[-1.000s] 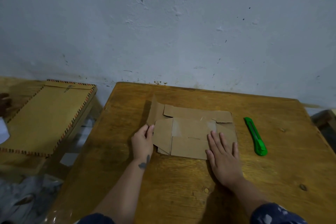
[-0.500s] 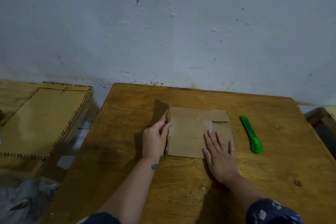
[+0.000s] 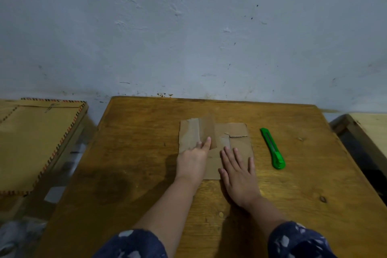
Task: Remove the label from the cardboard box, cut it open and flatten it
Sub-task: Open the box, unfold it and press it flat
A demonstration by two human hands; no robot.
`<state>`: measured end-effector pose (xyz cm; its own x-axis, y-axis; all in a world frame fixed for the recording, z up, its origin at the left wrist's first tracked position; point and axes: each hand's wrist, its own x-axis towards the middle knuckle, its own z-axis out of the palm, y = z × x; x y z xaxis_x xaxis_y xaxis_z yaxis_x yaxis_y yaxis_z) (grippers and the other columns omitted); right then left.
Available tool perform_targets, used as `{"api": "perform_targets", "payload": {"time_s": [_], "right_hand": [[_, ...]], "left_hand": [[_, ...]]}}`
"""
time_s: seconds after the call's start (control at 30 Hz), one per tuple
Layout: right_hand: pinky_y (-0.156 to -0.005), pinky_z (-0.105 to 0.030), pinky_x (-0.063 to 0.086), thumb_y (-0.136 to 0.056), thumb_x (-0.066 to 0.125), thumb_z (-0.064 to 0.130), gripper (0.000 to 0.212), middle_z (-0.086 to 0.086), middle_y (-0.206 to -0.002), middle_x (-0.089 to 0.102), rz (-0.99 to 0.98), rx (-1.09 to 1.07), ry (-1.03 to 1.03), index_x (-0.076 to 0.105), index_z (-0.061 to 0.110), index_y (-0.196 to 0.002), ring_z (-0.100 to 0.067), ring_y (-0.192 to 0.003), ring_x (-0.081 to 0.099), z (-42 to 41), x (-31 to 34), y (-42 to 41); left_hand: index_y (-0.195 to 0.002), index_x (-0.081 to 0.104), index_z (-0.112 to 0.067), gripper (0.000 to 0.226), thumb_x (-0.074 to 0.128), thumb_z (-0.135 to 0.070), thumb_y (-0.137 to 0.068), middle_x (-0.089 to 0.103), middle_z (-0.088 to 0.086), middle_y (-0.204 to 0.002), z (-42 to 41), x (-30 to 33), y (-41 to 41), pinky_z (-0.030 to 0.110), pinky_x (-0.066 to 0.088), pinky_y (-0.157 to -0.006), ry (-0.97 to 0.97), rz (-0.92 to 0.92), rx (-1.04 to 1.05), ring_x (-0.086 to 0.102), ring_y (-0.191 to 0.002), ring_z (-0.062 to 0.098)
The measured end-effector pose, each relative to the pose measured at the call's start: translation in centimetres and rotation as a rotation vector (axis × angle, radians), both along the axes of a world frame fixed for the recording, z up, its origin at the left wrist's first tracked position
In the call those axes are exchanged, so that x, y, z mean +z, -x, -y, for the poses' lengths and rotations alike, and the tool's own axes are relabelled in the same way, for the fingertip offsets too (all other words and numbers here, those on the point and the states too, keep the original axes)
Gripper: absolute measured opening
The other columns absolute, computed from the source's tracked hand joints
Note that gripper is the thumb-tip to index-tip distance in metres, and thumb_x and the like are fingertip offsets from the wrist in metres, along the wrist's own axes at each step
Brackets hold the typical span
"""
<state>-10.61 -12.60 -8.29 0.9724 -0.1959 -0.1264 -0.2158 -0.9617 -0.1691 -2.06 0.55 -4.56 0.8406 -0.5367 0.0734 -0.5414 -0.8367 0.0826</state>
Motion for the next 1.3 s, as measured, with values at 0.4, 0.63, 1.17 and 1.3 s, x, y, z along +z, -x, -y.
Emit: {"api": "perform_targets", "payload": {"time_s": [0.4,0.63,1.17,1.3], "right_hand": [[-0.113,-0.052,-0.010,-0.085,-0.006,0.056,0.062,0.011,-0.159,-0.006,-0.034,-0.018,-0.020,-0.007,0.044,-0.146,-0.016,-0.145,-0.014,0.0,1.0,-0.5],[-0.114,-0.055,-0.010,-0.081,-0.010,0.056,0.067,0.007,-0.160,-0.008,-0.063,-0.003,-0.012,-0.006,0.043,-0.146,-0.018,-0.144,-0.018,-0.2,1.3,-0.5],[-0.104,-0.038,0.032,-0.096,0.040,0.032,0.045,0.001,-0.143,0.038,0.237,-0.261,-0.137,0.037,0.025,-0.141,-0.020,-0.129,0.032,2.5,2.5,-0.7],[-0.096,-0.036,0.043,-0.095,0.047,0.018,0.047,-0.011,-0.132,0.049,0.243,-0.676,-0.391,0.039,0.011,-0.141,-0.027,-0.117,0.051,3.8,3.4,-2.1]], "left_hand": [[-0.139,0.045,-0.031,0.047,0.026,-0.048,-0.101,0.043,-0.010,-0.146,-1.1,-1.3,0.8,0.028,0.054,-0.077,0.032,0.030,0.004,0.056,-0.120,0.010],[-0.102,0.068,-0.033,0.037,0.034,-0.045,-0.097,0.069,-0.010,-0.078,-2.2,-0.4,-2.4,0.026,0.053,-0.054,0.372,0.022,0.050,0.062,-0.063,0.006],[-0.150,-0.007,-0.027,0.054,0.008,-0.040,-0.100,-0.018,-0.014,-0.157,0.3,-3.8,-3.4,0.053,-0.013,-0.115,0.064,-0.242,0.115,-0.021,-0.143,0.010],[-0.151,-0.007,-0.025,0.055,0.007,-0.040,-0.100,-0.019,-0.012,-0.157,0.3,-4.0,-3.4,0.053,-0.014,-0.115,0.048,-0.226,0.102,-0.022,-0.144,0.011]]}}
